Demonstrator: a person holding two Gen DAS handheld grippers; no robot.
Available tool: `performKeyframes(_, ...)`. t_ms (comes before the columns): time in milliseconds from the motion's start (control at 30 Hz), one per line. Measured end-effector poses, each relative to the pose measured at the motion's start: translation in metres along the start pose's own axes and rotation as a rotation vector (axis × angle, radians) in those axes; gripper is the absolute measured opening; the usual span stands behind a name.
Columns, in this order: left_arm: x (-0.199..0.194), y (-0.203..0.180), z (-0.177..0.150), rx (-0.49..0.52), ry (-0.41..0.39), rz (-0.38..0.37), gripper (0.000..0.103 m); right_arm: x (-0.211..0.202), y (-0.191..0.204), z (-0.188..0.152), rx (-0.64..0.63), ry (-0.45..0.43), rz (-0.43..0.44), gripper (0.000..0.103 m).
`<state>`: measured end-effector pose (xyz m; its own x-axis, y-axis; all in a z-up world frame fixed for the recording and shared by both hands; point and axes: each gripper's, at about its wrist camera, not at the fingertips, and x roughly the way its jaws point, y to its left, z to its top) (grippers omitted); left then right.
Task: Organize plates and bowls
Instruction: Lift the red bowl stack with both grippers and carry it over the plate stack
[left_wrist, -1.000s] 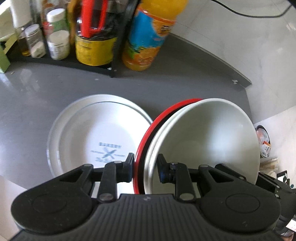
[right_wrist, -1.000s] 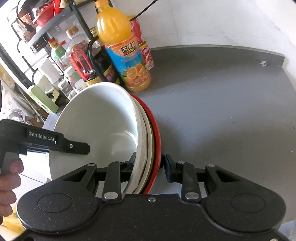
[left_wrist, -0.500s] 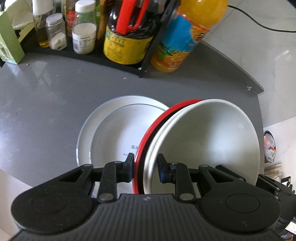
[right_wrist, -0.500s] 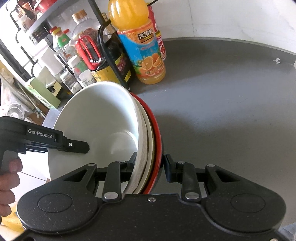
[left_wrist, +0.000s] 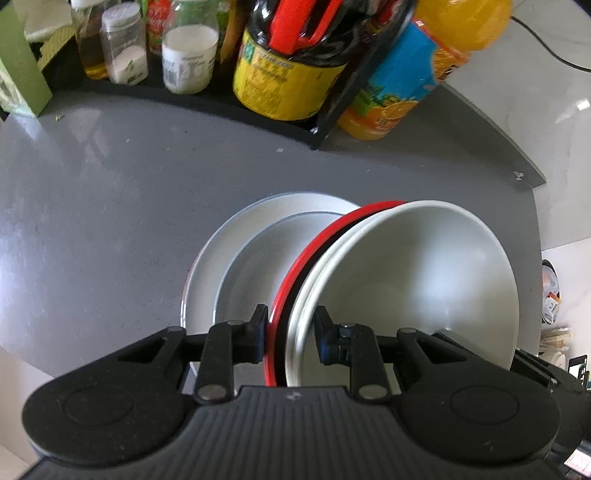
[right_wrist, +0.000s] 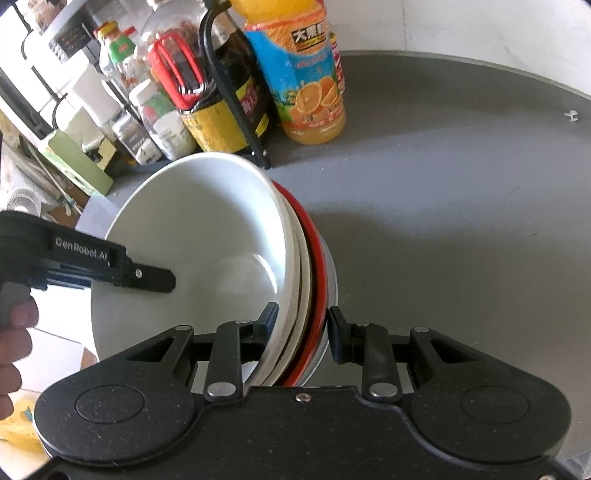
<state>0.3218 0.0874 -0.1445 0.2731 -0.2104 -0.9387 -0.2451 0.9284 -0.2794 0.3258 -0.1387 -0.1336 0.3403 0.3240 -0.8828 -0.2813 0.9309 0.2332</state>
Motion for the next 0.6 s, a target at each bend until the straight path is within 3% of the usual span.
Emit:
performKeyframes(233, 0.002, 0.006, 0.004, -0.011, -0.009, 0.018, 0.024, 0.007, 0.004, 0.005, 0.003, 0.018, -0.002, 0.030)
performKeyframes(367, 0.002, 0.007, 0.005, -0.009, -0.017, 0.025, 0.024, 0.009, 0.011, 0.004, -0.026, 0.032, 0.014, 0.046)
performKeyframes(533, 0.000, 0.009, 0.005, -0.019, -0.029, 0.014, 0.024, 0.003, 0.014, 0.002, -0.010, 0.014, 0.023, 0.053)
performKeyframes(600, -0.004, 0.008, 0.004, -0.002, -0.041, 0.004, 0.027, -0.002, 0.015, 0.000, 0.003, 0.002, 0.024, 0.060)
